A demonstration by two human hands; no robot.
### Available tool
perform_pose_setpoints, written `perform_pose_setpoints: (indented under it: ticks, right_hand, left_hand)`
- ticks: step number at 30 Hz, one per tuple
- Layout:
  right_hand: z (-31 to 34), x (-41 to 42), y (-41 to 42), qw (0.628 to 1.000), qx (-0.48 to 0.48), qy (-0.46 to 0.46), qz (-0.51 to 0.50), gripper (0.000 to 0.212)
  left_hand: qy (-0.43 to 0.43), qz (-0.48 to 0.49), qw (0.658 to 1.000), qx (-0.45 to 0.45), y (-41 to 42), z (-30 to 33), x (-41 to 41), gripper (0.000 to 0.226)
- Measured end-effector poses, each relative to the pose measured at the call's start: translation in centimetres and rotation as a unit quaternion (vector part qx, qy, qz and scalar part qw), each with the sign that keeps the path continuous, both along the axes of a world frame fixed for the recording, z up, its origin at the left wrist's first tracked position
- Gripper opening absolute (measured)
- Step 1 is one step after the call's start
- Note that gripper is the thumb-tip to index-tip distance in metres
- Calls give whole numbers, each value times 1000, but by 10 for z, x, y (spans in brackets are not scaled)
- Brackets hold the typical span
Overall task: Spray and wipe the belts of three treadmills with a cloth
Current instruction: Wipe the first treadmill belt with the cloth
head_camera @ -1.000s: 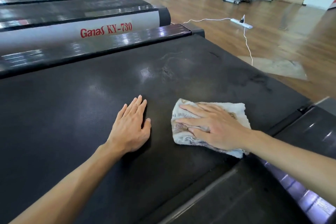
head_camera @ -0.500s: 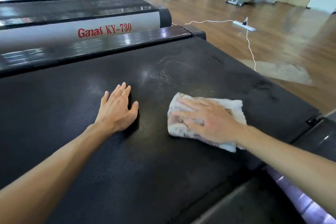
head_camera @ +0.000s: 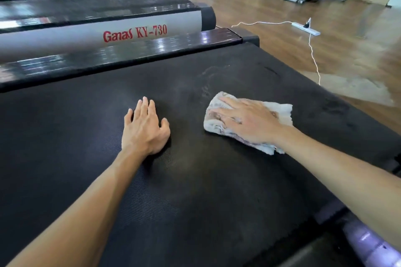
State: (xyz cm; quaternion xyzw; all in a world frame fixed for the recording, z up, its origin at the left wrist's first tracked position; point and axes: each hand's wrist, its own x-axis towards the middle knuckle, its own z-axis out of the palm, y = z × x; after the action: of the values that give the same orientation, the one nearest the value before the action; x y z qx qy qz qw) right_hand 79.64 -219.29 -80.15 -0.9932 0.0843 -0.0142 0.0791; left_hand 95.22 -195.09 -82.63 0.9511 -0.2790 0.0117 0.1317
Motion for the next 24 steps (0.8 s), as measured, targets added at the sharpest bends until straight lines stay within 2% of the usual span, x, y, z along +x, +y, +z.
perform_pose_setpoints:
  ticks: [3,6,9,11,14,18,22,24]
  right_hand:
    - [-1,55,12,1000,-9,-4,-5,63]
    - [-5,55,43,998,-16,-7,63,47]
    - [1,6,40,994,-1,-18,111,43]
    - [4,-5,16,996,20,1,87,41]
    - [3,34,-9,999,-4,-12,32,39]
    - [-6,88,12,999,-23,-34,7,38]
    - [-7,50,24,994,-26,-29,101,41]
    - [-2,25,7,995,-4,-9,99,42]
  left_hand:
    - [-3,-1,1000,2,1,0,1,70]
    - [-3,-5,1000,12,2,0,3,71]
    - [-5,-5,1000,11,2,0,2,71]
    - [-8,-7,1000,6,1,-1,2,72]
    - [-11,-5,1000,3,1,-2,2,72]
    - [-9,-4,1000,3,0,-1,2,72]
    - [-8,-4,1000,4,1,-1,3,74]
    - [-7,-7,1000,-2,1,-1,3,74]
